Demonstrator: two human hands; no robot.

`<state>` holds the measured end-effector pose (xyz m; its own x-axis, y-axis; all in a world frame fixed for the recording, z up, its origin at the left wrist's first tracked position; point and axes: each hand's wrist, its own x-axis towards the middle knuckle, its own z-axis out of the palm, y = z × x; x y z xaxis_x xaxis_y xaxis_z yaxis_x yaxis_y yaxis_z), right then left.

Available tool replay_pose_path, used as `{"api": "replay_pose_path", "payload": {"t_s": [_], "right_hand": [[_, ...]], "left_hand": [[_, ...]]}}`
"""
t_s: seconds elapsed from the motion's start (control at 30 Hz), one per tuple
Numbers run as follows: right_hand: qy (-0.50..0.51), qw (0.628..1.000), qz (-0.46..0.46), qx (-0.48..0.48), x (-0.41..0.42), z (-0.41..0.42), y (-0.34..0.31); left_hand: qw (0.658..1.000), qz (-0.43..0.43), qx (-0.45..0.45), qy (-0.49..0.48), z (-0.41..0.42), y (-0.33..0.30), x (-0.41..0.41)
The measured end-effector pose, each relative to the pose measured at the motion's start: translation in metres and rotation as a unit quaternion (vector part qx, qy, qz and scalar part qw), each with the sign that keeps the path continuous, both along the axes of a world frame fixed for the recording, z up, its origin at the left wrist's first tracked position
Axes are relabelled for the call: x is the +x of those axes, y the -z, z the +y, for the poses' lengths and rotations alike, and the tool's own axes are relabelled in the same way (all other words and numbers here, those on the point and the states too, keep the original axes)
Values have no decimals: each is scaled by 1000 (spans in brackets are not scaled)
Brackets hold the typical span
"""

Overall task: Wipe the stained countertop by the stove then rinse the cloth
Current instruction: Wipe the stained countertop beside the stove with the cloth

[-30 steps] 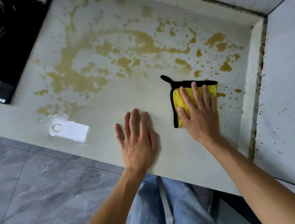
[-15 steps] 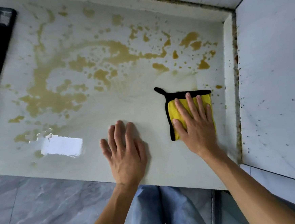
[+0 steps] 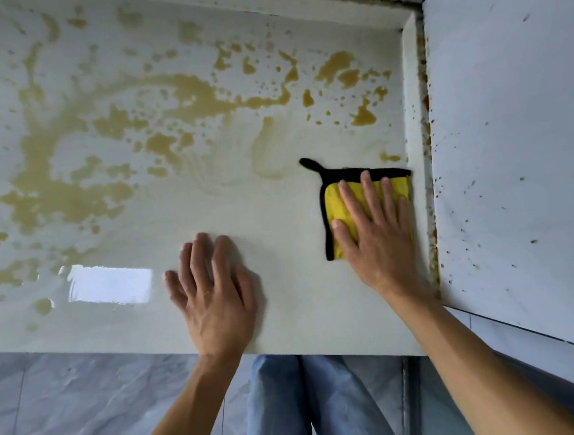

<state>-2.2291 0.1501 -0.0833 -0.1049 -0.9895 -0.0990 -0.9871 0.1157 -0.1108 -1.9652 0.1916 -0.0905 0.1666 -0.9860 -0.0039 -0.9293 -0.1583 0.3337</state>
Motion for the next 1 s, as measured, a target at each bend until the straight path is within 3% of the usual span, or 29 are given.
{"api": "replay_pose_path", "payload": {"t_s": [0.23,0.33,0.5,0.63,0.77,1.0], "right_hand": [[124,992,-19,-7,17,-69,-3],[82,996,-36,-9,34,-82,-2],[-79,996,-33,-13,29,-3,3],[-16,1000,-7,5,-8,-10,3],[90,996,-22,-6,20,-65,3],[-112,993,-27,-17,90,-53,-1]], "left_hand": [[1000,0,-10,-9,-1,2,-3],[1000,-2,-9,-7,-1,3,-2],[1000,-1,-8,-1,-1,0,-1],[1000,2,6,-8,-2,-4,-4],[1000,4,19,-13,-2,-9,-6],[999,-5,39,-6,-3,-12,-4]]}}
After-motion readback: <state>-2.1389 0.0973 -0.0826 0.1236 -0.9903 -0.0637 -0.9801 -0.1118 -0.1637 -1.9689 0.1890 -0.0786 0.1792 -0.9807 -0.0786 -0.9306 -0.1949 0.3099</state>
